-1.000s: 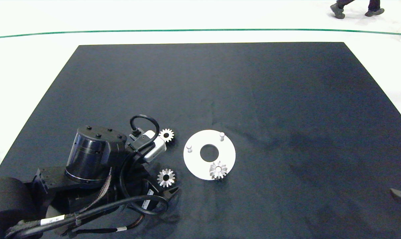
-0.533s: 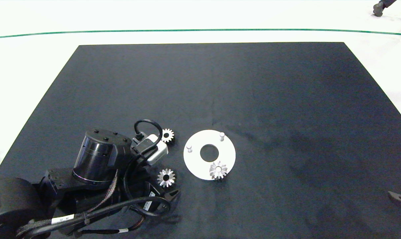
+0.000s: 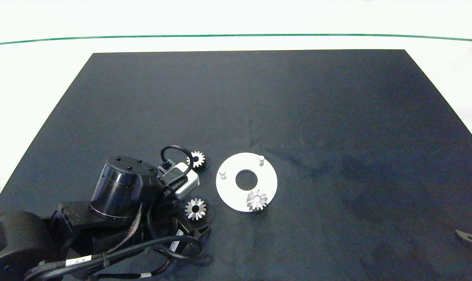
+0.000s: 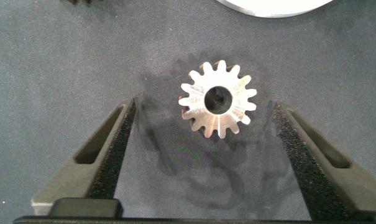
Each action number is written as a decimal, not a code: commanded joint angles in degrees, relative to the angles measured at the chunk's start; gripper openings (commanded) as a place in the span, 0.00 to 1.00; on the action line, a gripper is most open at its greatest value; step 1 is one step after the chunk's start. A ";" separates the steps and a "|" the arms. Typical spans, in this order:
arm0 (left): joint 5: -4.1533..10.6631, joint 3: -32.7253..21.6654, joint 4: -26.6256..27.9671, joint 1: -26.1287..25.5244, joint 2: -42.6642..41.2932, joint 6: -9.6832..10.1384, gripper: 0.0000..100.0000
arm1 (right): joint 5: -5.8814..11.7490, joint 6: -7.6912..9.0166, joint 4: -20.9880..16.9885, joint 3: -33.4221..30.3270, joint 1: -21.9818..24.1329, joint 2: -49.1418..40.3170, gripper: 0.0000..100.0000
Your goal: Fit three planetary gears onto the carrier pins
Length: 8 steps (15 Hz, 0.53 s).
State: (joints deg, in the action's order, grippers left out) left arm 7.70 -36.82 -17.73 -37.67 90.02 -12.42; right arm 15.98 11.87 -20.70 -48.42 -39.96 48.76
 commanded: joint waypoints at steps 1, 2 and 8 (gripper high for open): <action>0.03 -0.19 -0.73 -0.04 0.51 -0.06 0.83 | 0.10 0.08 -0.13 0.26 -0.03 -0.16 1.00; 0.03 -0.19 -1.52 -0.04 0.86 -0.06 0.81 | 0.10 0.08 -0.13 0.34 -0.03 -0.16 1.00; 0.03 0.34 -2.58 -0.39 1.30 0.03 0.69 | 0.10 -0.01 -0.13 0.52 -0.03 -0.16 1.00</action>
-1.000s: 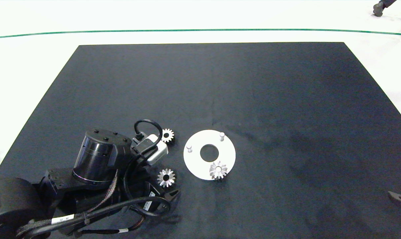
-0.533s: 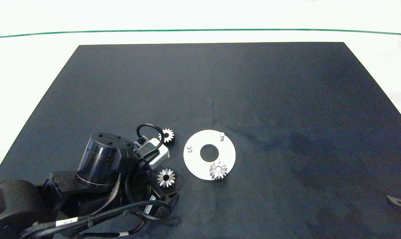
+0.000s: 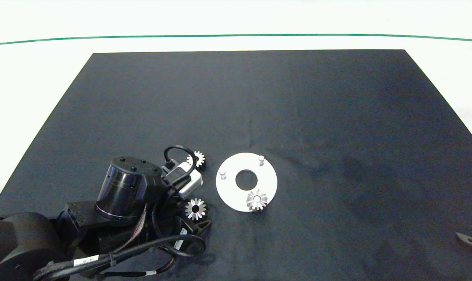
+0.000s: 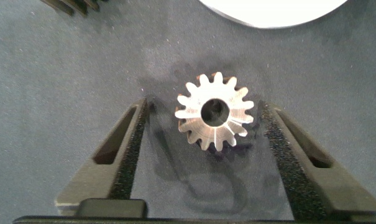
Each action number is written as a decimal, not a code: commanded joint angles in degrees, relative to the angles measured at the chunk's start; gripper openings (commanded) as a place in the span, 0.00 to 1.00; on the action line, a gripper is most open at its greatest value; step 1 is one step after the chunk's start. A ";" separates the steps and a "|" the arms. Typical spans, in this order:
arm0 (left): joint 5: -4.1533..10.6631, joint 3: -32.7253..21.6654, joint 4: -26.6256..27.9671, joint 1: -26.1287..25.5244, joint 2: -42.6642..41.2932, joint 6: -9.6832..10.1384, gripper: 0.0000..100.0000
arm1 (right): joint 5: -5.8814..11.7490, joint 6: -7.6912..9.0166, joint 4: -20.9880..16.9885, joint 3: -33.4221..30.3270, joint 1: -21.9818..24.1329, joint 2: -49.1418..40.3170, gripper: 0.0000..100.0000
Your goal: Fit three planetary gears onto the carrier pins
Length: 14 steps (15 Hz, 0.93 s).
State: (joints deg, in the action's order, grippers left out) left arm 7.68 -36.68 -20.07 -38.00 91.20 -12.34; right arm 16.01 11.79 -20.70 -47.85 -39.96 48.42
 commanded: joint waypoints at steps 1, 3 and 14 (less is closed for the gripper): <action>0.05 0.12 -0.24 -0.06 0.03 -0.14 0.66 | 0.08 0.08 -0.04 -0.05 -0.03 0.27 1.00; 0.14 0.03 -0.24 -0.06 -0.06 -0.14 0.63 | 0.08 0.08 -0.04 -0.05 -0.03 0.27 1.00; 0.14 0.21 -0.24 -0.06 0.03 -0.14 0.41 | 1.66 0.16 -0.04 0.12 1.29 -1.75 1.00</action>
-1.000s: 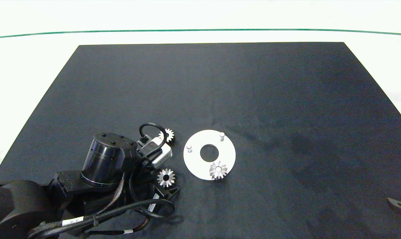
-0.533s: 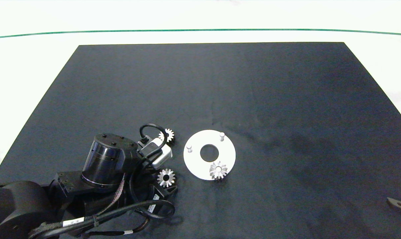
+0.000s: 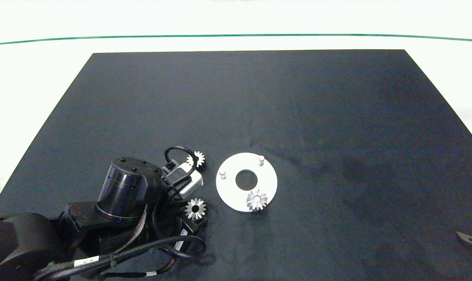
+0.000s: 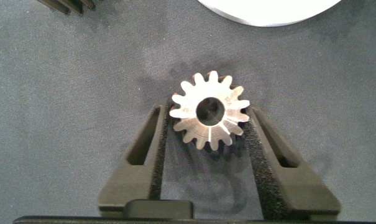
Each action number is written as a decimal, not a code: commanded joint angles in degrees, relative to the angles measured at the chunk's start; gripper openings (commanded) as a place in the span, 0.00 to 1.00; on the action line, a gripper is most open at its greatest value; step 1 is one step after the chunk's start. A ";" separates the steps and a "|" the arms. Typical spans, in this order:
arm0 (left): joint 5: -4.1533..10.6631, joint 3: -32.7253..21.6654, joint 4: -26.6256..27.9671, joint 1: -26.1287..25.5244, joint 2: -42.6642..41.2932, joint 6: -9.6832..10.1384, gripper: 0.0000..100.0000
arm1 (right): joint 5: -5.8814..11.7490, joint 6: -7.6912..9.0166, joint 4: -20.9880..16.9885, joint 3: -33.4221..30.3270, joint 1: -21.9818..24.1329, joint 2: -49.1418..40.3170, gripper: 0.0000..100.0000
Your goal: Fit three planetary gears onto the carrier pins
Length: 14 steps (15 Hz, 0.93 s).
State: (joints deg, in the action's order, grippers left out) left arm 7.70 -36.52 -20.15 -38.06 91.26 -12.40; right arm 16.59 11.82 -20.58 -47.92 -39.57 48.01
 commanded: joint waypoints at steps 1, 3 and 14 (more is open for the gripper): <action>0.12 0.05 -0.15 0.00 -0.12 -0.08 0.39 | 2.04 0.13 -0.08 0.81 0.90 -2.13 1.00; 0.12 0.49 -0.15 0.09 -0.20 -0.08 0.35 | 3.10 0.13 -0.16 1.95 0.90 -3.36 1.00; 0.12 -8.65 9.69 -0.35 -3.90 -5.18 0.19 | 3.36 1.80 -0.16 2.83 2.04 -3.45 1.00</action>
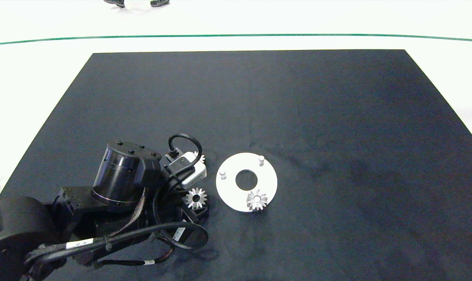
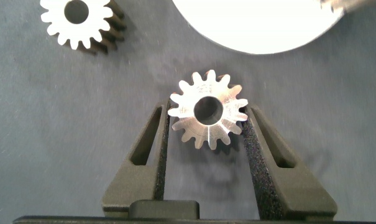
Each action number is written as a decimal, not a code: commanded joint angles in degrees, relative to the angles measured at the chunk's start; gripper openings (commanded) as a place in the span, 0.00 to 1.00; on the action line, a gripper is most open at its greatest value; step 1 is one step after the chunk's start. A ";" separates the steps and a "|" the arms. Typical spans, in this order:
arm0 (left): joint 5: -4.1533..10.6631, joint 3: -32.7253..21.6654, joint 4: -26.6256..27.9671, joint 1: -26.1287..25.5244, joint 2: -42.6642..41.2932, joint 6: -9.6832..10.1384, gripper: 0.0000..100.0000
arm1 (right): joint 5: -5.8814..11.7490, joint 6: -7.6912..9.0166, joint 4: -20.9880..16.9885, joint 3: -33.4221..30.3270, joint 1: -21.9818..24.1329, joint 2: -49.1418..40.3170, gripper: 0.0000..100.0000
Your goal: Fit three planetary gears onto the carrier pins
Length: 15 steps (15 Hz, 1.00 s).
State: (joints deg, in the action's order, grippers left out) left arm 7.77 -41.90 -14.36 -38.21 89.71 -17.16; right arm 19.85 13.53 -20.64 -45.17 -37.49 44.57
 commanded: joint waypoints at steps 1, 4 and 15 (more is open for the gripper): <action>0.06 -5.47 6.19 -0.73 -2.61 -0.41 0.19 | 0.10 0.09 -0.10 0.25 -0.04 -0.01 1.00; 0.06 -11.80 9.61 -1.52 -2.35 -0.94 0.19 | 0.10 0.09 -0.10 0.43 -0.04 -0.01 1.00; 0.23 -23.32 12.95 -4.60 6.79 -1.47 0.19 | 0.10 0.36 -0.10 0.78 -0.13 -0.10 1.00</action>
State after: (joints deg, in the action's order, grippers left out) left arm 7.91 -64.72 -1.37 -42.80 95.15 -18.43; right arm 19.83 13.75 -20.59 -44.59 -37.56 44.37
